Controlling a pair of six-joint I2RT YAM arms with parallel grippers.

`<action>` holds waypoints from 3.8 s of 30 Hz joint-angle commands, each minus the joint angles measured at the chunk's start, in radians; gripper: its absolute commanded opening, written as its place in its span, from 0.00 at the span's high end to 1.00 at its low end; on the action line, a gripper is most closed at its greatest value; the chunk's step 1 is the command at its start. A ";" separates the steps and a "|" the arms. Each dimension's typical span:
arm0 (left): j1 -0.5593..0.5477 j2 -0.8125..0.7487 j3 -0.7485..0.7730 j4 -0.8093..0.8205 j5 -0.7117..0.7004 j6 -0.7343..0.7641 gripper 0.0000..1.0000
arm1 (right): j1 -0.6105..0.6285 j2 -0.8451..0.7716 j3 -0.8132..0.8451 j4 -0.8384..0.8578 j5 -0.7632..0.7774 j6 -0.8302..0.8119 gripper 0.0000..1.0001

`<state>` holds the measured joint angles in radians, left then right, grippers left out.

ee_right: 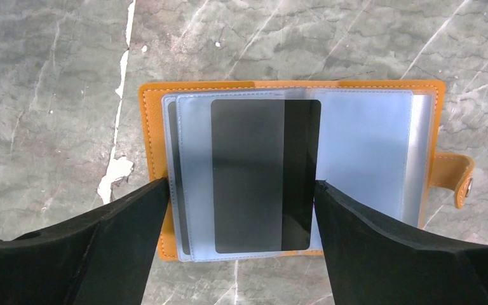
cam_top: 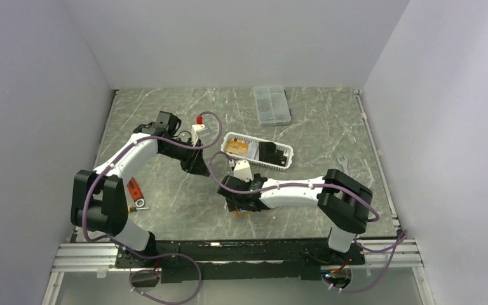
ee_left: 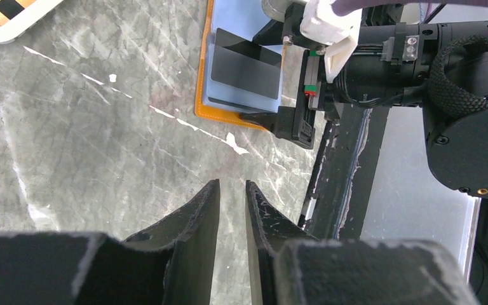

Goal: Put the credit cards into the card holder
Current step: Close the card holder at the center of the board.

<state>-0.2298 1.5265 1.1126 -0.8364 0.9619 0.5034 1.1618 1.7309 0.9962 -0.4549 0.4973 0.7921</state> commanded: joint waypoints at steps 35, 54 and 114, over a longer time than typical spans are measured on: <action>0.049 0.031 0.141 -0.119 0.065 0.034 0.70 | -0.309 -0.569 -0.245 -0.016 -0.180 -0.172 0.01; -0.088 0.191 -0.033 0.128 0.101 -0.089 0.70 | -0.585 -0.597 -0.702 0.644 -0.718 -0.056 0.04; -0.106 0.075 -0.102 0.238 0.205 -0.211 0.74 | -0.549 -0.595 -0.678 1.144 -0.955 0.164 1.00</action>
<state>-0.3359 1.6726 1.0302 -0.6174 1.1221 0.2981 0.6083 1.1236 0.3443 0.6456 -0.5243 0.9874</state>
